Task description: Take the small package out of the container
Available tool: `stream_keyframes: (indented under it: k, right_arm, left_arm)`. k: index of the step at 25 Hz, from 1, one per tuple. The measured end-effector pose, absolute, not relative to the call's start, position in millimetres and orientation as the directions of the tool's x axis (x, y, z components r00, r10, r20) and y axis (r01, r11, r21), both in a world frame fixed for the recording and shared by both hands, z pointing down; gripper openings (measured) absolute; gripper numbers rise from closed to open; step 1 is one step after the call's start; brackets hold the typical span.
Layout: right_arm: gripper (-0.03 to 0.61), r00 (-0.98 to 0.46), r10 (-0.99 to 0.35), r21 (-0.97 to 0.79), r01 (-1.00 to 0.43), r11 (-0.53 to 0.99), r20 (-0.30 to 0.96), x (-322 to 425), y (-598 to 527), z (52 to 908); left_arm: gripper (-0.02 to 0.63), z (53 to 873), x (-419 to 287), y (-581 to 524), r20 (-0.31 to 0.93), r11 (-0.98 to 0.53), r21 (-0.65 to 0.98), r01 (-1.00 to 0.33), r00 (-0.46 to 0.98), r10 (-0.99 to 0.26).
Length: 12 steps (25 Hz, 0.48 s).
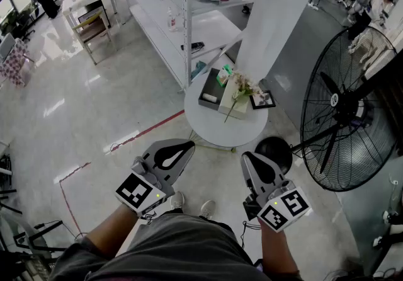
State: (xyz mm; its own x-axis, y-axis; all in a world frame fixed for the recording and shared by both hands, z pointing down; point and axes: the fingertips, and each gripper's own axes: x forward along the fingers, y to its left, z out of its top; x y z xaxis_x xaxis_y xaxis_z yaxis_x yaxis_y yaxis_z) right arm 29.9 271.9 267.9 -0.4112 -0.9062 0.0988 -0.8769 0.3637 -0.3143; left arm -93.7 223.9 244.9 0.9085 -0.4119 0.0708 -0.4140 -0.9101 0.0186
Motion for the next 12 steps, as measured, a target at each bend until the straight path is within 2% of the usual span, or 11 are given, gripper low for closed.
stream_keyframes:
  k: [8, 12]
  right_arm:
    - [0.021, -0.414, -0.907, -0.303, -0.876, 0.375, 0.076, 43.3, 282.0, 261.7]
    - [0.021, -0.423, -0.903, -0.298, -0.873, 0.386, 0.071, 56.7, 291.3, 262.8]
  left_arm:
    - [0.015, 248.1, -82.0, 238.7, 0.112, -0.899, 0.061, -0.435, 0.898, -0.426]
    - [0.015, 246.1, -71.4, 249.4, 0.084, -0.895, 0.021, -0.445, 0.893, -0.442]
